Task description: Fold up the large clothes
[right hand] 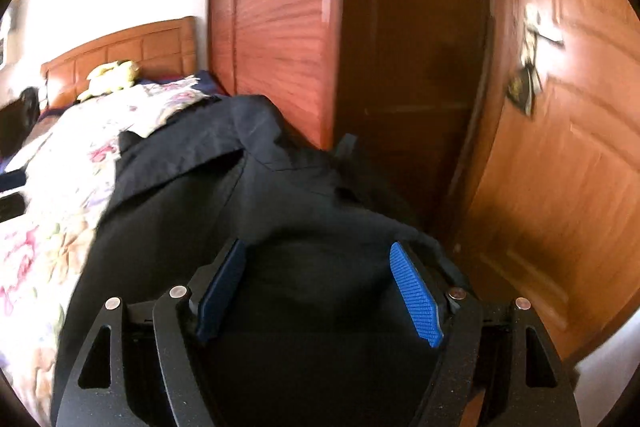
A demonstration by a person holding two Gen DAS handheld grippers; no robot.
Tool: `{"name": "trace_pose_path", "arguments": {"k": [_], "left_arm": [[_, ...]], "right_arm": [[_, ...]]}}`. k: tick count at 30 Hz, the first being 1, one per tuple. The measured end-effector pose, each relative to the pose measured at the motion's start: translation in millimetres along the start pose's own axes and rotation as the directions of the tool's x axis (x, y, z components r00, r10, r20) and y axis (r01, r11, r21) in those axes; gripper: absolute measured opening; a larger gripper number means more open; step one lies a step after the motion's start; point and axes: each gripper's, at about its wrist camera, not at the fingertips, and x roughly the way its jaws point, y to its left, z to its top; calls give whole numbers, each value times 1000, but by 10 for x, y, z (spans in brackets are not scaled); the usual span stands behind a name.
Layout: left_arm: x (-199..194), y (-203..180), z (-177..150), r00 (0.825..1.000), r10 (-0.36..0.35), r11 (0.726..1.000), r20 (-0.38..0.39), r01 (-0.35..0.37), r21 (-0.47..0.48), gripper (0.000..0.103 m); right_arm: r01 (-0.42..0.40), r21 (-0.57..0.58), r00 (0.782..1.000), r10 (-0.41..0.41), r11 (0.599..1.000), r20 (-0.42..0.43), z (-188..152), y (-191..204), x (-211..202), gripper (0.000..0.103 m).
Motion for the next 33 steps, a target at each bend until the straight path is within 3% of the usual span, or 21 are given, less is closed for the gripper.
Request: {"name": "trace_pose_path", "arguments": {"k": [2, 10, 14, 20, 26, 33], "left_arm": [[-137, 62, -75, 1000, 9, 1000, 4, -9, -12, 55], [-770, 337, -434, 997, 78, 995, 0, -78, -65, 55], [-1081, 443, -584, 993, 118, 991, 10, -117, -68, 55], [-1595, 641, -844, 981, 190, 978, 34, -186, -96, 55], [-2008, 885, -1204, 965, 262, 954, 27, -255, -155, 55], [-2427, 1301, -1682, 920, 390, 887, 24, -368, -280, 55]], "right_arm": [[-17, 42, 1000, 17, 999, -15, 19, -148, 4, 76], [20, 56, 1000, -21, 998, 16, 47, 33, -541, 77], [45, 41, 998, -47, 998, 49, 54, 72, -903, 84], [29, -42, 994, -24, 999, 111, 113, 767, -1204, 85], [-141, -119, 973, 160, 983, 166, -113, 1533, -1581, 85], [-394, -185, 897, 420, 900, 136, -372, 2564, -1927, 85]]}}
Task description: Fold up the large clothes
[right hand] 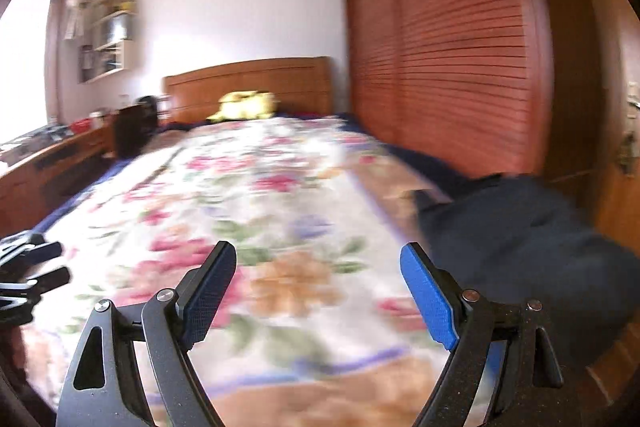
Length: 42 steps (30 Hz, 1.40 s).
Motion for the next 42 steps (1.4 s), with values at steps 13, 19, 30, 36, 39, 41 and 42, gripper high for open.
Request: {"name": "trace_pose_path", "arguments": {"k": [13, 19, 30, 36, 39, 41, 42], "left_arm": [[-252, 938, -359, 974, 226, 971, -10, -226, -78, 89], [-279, 1189, -561, 946, 324, 942, 8, -322, -91, 102], [-175, 1476, -814, 932, 362, 921, -7, -359, -149, 102], [-141, 1533, -845, 931, 365, 918, -21, -364, -157, 102], [-142, 1557, -864, 928, 373, 913, -26, -372, -167, 102], [-154, 1568, -868, 930, 366, 915, -24, -364, -175, 102], [-160, 1570, -869, 932, 363, 916, -21, -361, -178, 102]], "right_arm": [[-264, -42, 964, 262, 964, -37, -229, 1258, 477, 85], [-310, -38, 950, 308, 950, -54, -367, 1489, 698, 100], [-263, -81, 965, 261, 961, -36, -648, 1722, 1197, 101], [-264, -99, 965, 262, 960, -32, -722, 1756, 1330, 101], [-266, -98, 964, 263, 959, -34, -729, 1754, 1361, 101], [-262, -100, 965, 260, 960, -32, -729, 1761, 1378, 101], [-261, -102, 965, 259, 960, -30, -730, 1764, 1387, 101]]}}
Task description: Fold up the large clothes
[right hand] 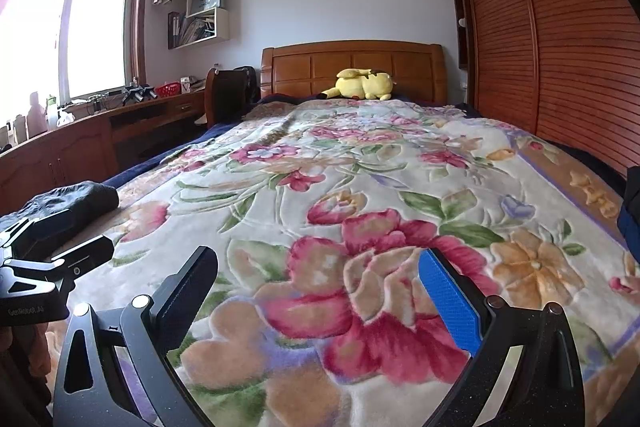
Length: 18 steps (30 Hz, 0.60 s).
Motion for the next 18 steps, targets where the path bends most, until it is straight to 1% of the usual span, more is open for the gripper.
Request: {"name": "trace_pose_path", "arguments": {"k": [6, 18], "left_arm": [[-40, -1, 1, 1000, 6, 1000, 17, -6, 1, 102], [-58, -1, 4, 1000, 10, 1000, 19, -10, 4, 102]], "right_arm": [[4, -3, 1000, -4, 1000, 4, 3, 1, 28, 101], [4, -2, 1000, -4, 1000, 9, 5, -17, 52, 101]]}}
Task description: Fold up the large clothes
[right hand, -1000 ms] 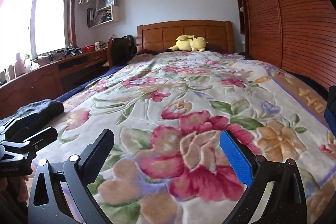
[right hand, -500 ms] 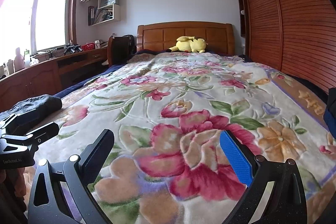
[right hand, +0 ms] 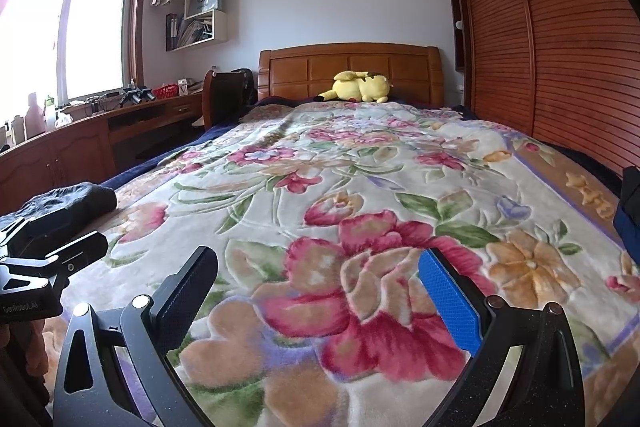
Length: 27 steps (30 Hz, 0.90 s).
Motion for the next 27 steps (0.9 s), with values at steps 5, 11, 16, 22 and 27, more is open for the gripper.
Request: {"name": "trace_pose_path", "arguments": {"k": [5, 11, 16, 22, 27], "left_arm": [[-16, 1, 6, 1000, 4, 1000, 3, -4, 1, 102], [-27, 8, 7, 1000, 4, 1000, 4, -4, 1, 102], [-32, 11, 4, 1000, 5, 1000, 5, -5, 0, 102], [-41, 18, 11, 1000, 6, 1000, 8, -6, 0, 102], [-49, 20, 19, 1000, 5, 1000, 5, -5, 4, 102]], "right_arm": [[0, 1, 1000, 0, 1000, 0, -1, 4, 11, 101], [1, 2, 1000, -1, 1000, 2, 2, 6, 12, 101], [1, 3, 1000, -1, 1000, 4, 5, 4, 23, 101], [3, 5, 1000, -3, 1000, 6, 11, 16, 40, 101], [0, 3, 1000, 0, 1000, 9, 20, 25, 51, 101]]}}
